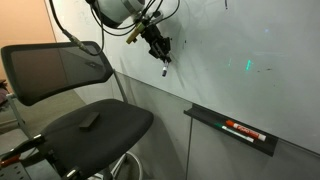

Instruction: Write on the whiteboard

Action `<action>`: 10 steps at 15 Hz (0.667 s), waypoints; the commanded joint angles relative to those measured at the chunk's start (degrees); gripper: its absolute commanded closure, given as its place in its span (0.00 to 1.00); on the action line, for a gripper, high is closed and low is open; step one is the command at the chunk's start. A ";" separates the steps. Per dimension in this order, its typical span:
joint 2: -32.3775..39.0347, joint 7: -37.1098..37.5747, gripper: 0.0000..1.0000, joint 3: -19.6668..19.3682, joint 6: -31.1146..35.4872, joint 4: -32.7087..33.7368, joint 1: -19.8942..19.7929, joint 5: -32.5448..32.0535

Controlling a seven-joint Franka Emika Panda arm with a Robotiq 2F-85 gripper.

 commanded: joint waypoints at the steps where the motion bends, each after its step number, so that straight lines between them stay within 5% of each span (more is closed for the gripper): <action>1: -0.84 1.67 0.90 -1.10 1.77 -1.33 -1.24 -0.66; 10: -3.51 7.18 0.90 -3.99 1.50 -4.09 -3.24 -1.89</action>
